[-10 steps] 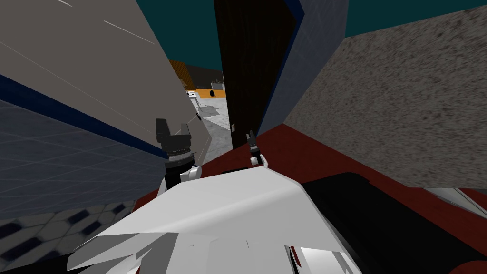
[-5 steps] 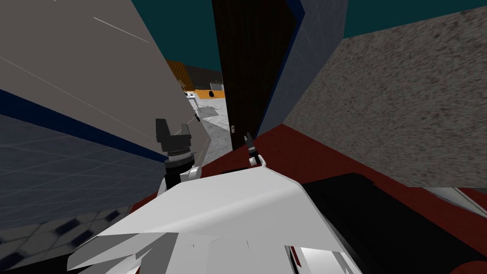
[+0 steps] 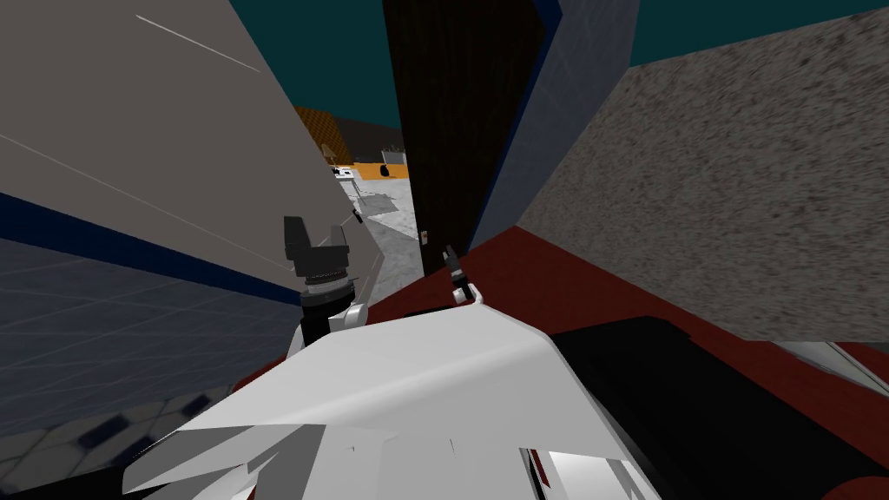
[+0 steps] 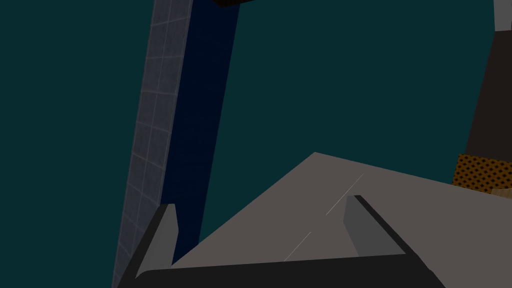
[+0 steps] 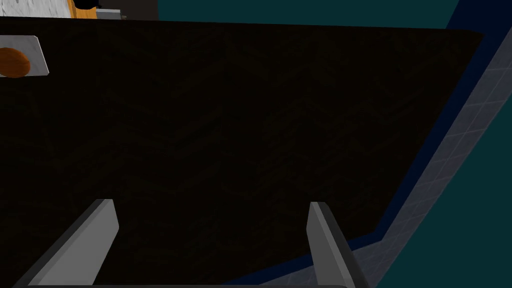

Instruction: Push the door open

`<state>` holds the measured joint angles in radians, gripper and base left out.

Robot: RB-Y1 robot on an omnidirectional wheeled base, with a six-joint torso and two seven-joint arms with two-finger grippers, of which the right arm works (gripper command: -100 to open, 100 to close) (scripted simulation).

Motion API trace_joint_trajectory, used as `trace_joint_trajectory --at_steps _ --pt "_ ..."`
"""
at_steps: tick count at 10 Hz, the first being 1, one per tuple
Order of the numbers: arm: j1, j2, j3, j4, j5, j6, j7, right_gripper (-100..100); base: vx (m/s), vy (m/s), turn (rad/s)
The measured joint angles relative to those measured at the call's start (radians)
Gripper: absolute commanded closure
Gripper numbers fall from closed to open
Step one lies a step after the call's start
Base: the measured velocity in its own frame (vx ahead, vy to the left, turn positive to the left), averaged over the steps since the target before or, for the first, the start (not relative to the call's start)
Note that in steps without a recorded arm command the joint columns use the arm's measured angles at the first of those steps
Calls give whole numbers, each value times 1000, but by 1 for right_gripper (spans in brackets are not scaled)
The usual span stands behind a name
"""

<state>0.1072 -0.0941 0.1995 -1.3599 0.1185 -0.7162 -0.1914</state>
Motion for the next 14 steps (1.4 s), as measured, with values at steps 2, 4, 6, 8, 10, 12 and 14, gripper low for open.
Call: trace_joint_trajectory --at_steps 2,4,6,8,10,12,14 --pt "-19 3 7 51 1 -11 0 -100 51 2 -11" --pt "-33 0 20 93 4 -14 -4 -100 72 -4 -17" --pt "-54 -1 26 144 4 -24 -8 -100 72 11 -18" --pt "-85 2 38 220 6 -40 -10 -100 102 1 -25" --pt "-104 2 54 276 9 -44 -13 -100 89 6 -22" --pt "-132 2 66 347 11 -56 -18 -100 102 6 -21" --pt "-142 -3 81 381 14 -53 -25 -100 91 -3 -14"
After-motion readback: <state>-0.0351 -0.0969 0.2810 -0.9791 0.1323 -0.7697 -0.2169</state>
